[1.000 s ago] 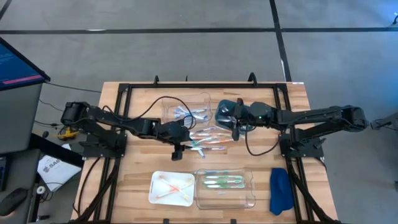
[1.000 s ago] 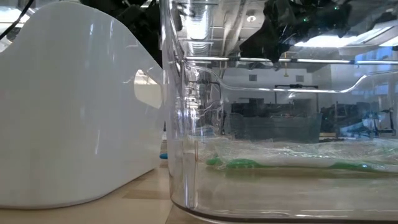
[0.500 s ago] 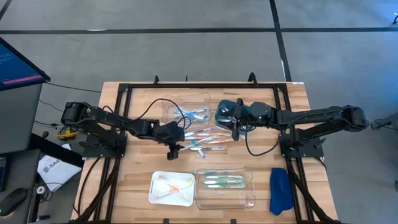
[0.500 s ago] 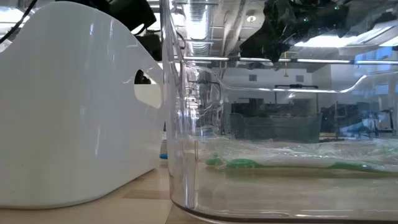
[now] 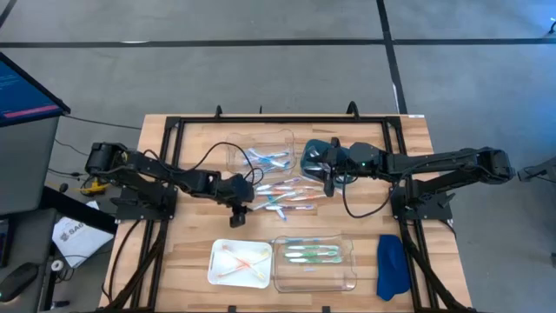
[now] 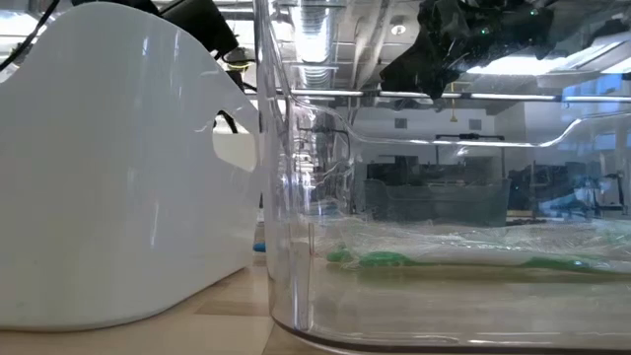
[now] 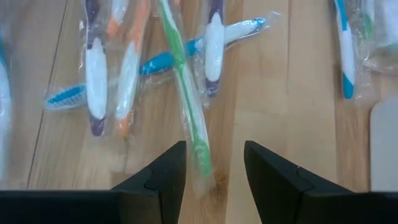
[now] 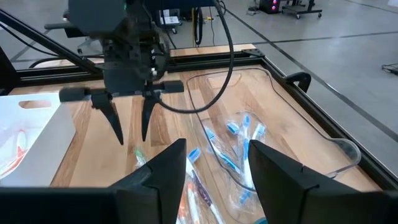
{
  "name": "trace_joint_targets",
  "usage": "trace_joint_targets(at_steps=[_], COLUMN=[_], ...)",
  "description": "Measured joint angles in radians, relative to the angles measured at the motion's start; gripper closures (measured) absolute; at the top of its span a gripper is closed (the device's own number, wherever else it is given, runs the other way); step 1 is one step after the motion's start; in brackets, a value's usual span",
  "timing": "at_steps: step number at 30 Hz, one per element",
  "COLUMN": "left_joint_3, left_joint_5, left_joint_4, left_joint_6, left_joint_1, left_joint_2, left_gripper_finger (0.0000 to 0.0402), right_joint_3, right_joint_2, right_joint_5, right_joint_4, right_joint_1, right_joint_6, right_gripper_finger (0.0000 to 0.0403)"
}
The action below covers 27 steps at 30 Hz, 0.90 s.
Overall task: Pick & Place Toothbrushes
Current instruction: Put the green toothbrush into the bottom transparent bin
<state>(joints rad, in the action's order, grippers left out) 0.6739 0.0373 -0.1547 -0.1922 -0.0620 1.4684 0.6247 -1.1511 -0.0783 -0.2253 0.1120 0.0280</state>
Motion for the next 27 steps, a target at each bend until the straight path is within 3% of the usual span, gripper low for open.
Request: trace_joint_targets(at_steps=[10,18,22,27], left_joint_3=[0.000,0.002,0.002,0.002], left_joint_5=[0.130,0.126,0.123,0.123], left_joint_4=[0.103,0.115,0.117,0.114], left_joint_6=[0.012,0.001,-0.006,-0.014], left_joint_1=[-0.064,-0.055,-0.055,-0.057], left_joint_2=[0.156,0.176,0.176,0.174], left_gripper_finger=[0.0247,0.0255,0.0291,0.0366], right_joint_3=[0.000,0.000,0.000,0.000], right_joint_2=[0.000,0.000,0.000,0.000], right_joint_5=[0.000,0.000,0.000,0.000], right_joint_4=[0.001,0.003,0.003,0.003], right_joint_1=[0.000,0.000,0.000,-0.002], right_joint_6=[0.000,0.000,0.000,0.002], right_gripper_finger=[0.0233,0.0232,0.0234,0.0233])
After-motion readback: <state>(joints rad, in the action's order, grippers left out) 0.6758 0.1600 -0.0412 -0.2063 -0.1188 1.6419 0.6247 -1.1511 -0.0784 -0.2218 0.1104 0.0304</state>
